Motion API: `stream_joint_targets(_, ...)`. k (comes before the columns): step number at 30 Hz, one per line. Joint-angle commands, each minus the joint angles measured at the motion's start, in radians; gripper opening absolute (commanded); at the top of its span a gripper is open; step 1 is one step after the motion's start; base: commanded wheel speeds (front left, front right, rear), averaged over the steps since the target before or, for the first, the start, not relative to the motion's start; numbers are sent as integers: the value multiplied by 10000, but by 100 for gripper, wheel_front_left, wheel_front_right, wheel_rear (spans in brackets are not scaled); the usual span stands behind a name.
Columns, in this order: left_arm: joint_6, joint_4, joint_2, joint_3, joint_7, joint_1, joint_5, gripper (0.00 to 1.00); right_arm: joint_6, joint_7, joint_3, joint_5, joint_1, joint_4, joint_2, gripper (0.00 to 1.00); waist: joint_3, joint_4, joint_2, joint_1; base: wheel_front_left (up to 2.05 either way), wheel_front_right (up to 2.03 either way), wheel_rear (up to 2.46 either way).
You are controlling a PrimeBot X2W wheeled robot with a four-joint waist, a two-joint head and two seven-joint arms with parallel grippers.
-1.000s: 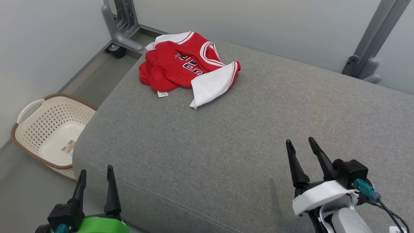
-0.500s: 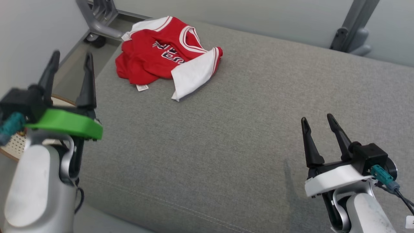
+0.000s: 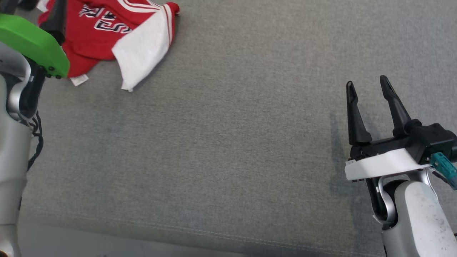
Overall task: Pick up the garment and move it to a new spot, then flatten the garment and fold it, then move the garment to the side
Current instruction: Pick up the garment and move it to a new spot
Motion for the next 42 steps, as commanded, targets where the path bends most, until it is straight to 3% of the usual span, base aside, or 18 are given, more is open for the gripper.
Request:
stream_joint_targets(1, -29, 293, 180, -163, 146, -349, -401, 100, -8, -74, -17, -45, -256, -101, -29, 100, 1762, -1508, 99, -1, 0, 0, 0)
stream_joint_targets(13, -28, 906, 1548, -2438, 930, -1195, -3226, 100, -8, -415, -103, -47, -652, -240, -26, 100, 2760, -1975, 99, -1, 0, 0, 0)
stream_joint_targets(24, -28, 1774, 1979, -3650, 753, -1387, -3901, 100, -8, -562, 13, 60, -796, -99, -29, 100, 2815, -2148, 99, -1, 0, 0, 0)
stream_joint_targets(25, -28, 1867, 1971, -3723, 697, -1399, -3962, 95, -8, -592, 7, 57, -799, -89, -27, 100, 2804, -2164, 99, -1, 0, 0, 0)
stream_joint_targets(26, -28, 1944, 1957, -3795, 681, -1399, -4015, 45, -8, -605, -1, 60, -802, -80, -27, 100, 2792, -2176, 99, -1, 0, 0, 0)
stream_joint_targets(28, -29, 2057, 1976, -3969, 552, -1406, -4097, 0, -8, -631, -6, 69, -808, -37, -27, 100, 2751, -2195, 99, -1, 0, 0, 0)
stream_joint_targets(37, -29, 2031, 2445, -4522, -951, -1679, -4035, 0, -8, -832, 8, 179, -686, 272, -27, 100, 2130, -2220, 99, -1, 0, 0, 0)
stream_joint_targets(42, -29, 1895, 2673, -4869, -1269, -1857, -4161, 0, -8, -921, 43, 323, -568, 507, -27, 100, 1658, -2219, 99, -1, 0, 0, 0)
